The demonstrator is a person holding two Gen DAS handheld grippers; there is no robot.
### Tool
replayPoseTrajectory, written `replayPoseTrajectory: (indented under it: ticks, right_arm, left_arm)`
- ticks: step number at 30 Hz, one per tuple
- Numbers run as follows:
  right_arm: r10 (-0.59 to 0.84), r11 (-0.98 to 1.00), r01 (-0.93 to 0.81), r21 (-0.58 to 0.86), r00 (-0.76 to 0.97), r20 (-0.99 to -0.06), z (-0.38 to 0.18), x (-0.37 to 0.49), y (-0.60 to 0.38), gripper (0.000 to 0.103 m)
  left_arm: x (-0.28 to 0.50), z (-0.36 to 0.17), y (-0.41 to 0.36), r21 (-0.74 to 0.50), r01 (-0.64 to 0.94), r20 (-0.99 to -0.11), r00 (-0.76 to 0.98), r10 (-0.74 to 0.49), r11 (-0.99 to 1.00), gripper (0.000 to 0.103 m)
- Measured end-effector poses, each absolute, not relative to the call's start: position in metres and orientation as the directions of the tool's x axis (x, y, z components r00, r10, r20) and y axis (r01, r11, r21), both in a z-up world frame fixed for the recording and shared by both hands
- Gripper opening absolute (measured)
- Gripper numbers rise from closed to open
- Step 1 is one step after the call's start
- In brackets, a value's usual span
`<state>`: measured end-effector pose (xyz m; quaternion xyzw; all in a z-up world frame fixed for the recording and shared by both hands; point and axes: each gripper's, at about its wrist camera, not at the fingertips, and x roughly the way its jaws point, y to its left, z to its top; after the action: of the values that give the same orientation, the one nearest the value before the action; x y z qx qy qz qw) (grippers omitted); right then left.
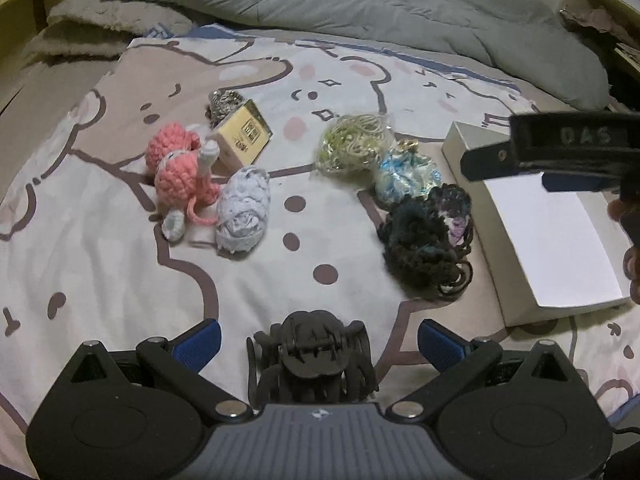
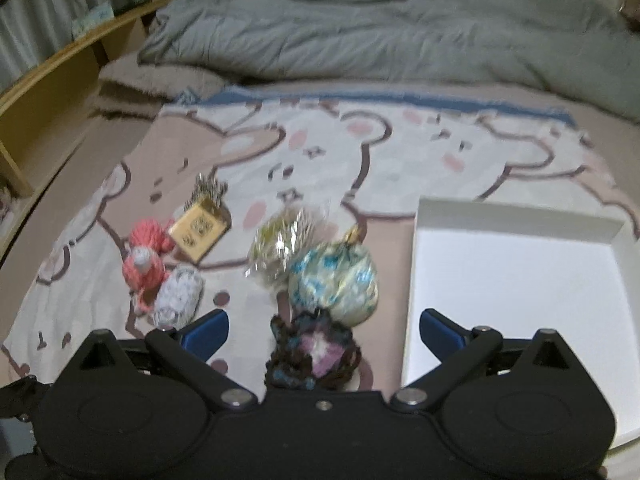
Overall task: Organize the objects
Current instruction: 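Close the left tool on the claw clip while the right tool grips the crocheted scrunchie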
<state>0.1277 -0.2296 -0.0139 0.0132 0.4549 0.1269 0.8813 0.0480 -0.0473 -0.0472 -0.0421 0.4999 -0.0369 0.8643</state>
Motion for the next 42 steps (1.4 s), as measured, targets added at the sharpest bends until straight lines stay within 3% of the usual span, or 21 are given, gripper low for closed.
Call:
replayPoseTrajectory:
  ticks: [4, 15, 21, 28, 37, 42]
  right_arm:
    - [0.252, 0.958, -0.25, 0.142, 0.489, -0.835, -0.03, 0.136, -0.224, 0.086]
    - [0.25, 0.955, -0.236, 0.18, 0.316, -0.915, -0.069, 0.155, -0.212, 0.079]
    - [0.23, 0.956, -0.248, 0.158, 0.297, -0.927, -0.081, 0.161, -0.204, 0.074]
    - [0.201, 0.959, -0.254, 0.124, 0.308, -0.93, -0.09, 0.163, -0.197, 0.051]
    - [0.218, 0.953, -0.278, 0.122, 0.344, -0.913, -0.076, 0.153, -0.197, 0.034]
    - [0.236, 0.951, -0.276, 0.137, 0.368, -0.899, -0.064, 0.144, -0.2, 0.033]
  left_arm:
    - [0.049, -0.051, -0.043, -0.14, -0.002, -0.864, 0.489, -0.121, 0.99, 0.101]
    - [0.059, -0.066, -0.041, -0.168, 0.011, -0.885, 0.439, -0.156, 0.986, 0.069]
    - [0.06, -0.071, -0.038, -0.159, -0.003, -0.898, 0.417, -0.143, 0.987, 0.062]
    - [0.06, -0.065, -0.033, -0.177, -0.001, -0.882, 0.444, -0.159, 0.984, 0.044]
    - [0.055, -0.058, -0.033, -0.174, 0.037, -0.867, 0.469, -0.171, 0.984, 0.042]
    - [0.052, -0.05, -0.032, -0.173, 0.039, -0.851, 0.497, -0.17, 0.984, 0.042]
